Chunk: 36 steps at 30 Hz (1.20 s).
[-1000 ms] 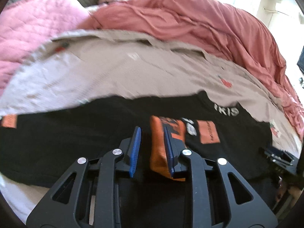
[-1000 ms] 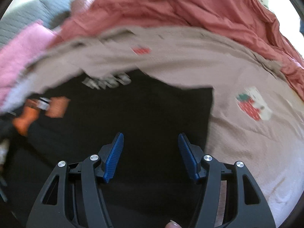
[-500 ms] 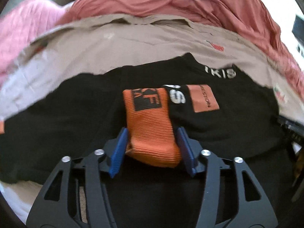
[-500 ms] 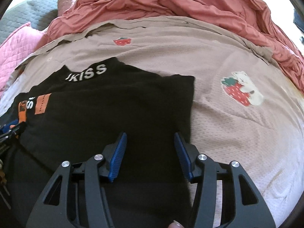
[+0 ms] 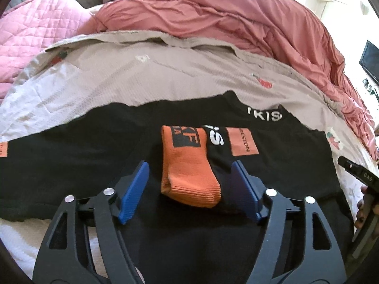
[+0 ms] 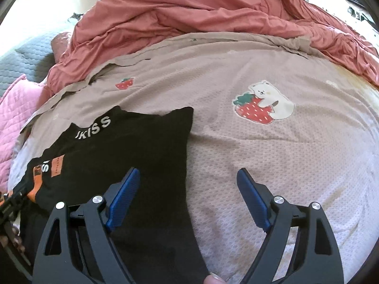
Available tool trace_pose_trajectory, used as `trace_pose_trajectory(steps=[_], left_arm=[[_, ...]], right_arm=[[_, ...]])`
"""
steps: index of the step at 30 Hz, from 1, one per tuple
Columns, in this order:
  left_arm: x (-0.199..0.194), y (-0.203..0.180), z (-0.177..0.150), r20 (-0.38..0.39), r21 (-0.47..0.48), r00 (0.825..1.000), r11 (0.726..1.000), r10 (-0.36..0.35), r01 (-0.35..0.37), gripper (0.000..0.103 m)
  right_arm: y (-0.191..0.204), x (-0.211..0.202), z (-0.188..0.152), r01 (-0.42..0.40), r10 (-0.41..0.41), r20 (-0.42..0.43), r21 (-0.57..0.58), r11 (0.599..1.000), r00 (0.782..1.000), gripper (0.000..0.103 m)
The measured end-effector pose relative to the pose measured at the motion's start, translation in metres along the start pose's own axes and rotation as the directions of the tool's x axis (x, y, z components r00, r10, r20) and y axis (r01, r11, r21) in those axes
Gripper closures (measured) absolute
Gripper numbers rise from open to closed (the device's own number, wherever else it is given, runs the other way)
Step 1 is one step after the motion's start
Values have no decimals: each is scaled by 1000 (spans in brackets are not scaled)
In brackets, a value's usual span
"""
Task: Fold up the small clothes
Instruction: 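Move the left tool to the other sleeve's orange cuff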
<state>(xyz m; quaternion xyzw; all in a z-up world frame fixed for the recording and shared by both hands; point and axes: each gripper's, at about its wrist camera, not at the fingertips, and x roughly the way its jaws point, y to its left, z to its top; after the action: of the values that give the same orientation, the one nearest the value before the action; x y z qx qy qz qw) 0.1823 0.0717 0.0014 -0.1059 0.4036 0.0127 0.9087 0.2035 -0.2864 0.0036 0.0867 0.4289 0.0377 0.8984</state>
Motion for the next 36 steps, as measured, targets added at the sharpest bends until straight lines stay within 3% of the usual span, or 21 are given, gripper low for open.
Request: trace_pose_trajectory(steps=[6, 10, 36], left_arm=[[-17, 6, 3, 44, -8, 999, 1000, 15, -15, 14], [-31, 6, 2, 86, 18, 995, 999, 49, -51, 10], [-87, 62, -18, 170, -76, 972, 986, 162, -151, 10]], right_arm=[[15, -13, 0, -23, 24, 33, -42, 999, 999, 12], [30, -22, -1, -53, 56, 43, -71, 996, 997, 9], [170, -66, -27, -212, 247, 59, -347, 914, 967, 5]])
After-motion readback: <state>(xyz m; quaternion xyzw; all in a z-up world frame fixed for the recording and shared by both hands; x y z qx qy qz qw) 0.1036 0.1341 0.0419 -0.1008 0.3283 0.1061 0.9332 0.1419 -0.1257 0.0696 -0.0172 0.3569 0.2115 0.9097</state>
